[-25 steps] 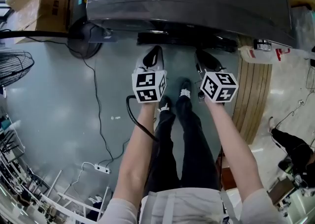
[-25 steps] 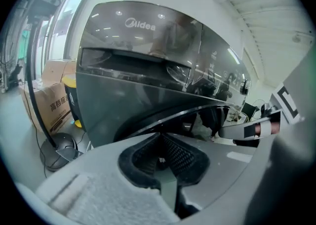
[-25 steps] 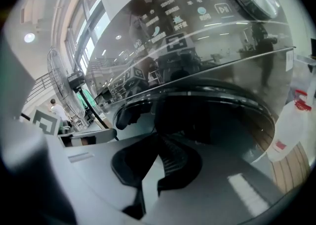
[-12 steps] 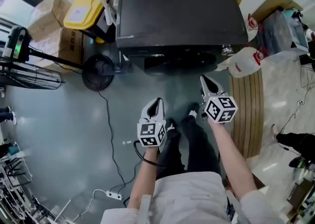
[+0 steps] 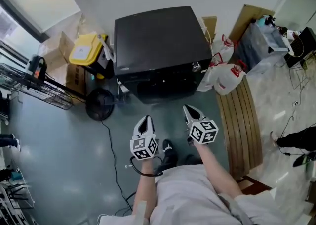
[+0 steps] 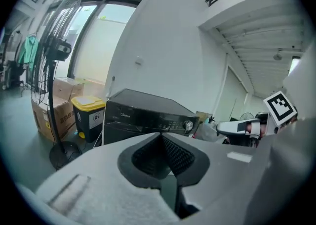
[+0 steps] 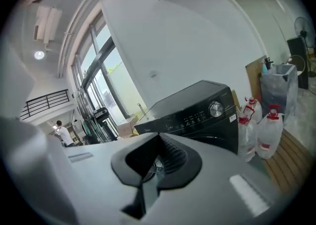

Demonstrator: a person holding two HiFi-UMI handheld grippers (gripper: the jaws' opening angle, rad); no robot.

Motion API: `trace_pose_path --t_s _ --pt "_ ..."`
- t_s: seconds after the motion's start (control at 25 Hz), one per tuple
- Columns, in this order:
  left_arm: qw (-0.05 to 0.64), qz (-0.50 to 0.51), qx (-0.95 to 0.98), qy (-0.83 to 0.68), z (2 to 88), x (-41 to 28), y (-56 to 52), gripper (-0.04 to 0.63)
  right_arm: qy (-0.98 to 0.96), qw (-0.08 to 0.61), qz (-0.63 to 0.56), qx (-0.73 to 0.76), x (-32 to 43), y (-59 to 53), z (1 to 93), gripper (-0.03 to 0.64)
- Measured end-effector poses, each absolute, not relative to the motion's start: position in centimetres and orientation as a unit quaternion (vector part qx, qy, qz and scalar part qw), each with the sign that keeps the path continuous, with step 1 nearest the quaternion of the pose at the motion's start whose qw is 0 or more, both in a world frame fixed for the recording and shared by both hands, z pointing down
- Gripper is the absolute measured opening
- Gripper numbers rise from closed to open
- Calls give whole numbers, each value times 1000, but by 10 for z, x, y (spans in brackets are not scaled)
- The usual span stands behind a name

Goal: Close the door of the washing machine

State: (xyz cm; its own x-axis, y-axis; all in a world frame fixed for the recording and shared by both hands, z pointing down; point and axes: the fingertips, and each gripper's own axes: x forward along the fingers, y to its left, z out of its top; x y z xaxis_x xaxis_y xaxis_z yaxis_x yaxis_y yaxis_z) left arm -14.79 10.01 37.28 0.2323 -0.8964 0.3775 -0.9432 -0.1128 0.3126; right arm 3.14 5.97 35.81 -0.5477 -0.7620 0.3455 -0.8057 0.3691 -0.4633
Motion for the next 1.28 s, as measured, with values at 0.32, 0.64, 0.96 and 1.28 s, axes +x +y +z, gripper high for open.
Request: trace_pose_path --t_s 0.32,0.64,0.96,1.28 --pt "237 66 755 -608 352 -100 148 11 -843 62 296 446 58 128 352 3" --pt "230 88 752 -611 342 -77 201 11 -860 99 268 424 79 172 348 3" --pt "213 100 761 -604 339 -48 229 11 -877 118 243 397 85 207 349 3" --pt "203 115 774 -588 340 -33 239 11 -880 111 234 398 89 216 345 3"
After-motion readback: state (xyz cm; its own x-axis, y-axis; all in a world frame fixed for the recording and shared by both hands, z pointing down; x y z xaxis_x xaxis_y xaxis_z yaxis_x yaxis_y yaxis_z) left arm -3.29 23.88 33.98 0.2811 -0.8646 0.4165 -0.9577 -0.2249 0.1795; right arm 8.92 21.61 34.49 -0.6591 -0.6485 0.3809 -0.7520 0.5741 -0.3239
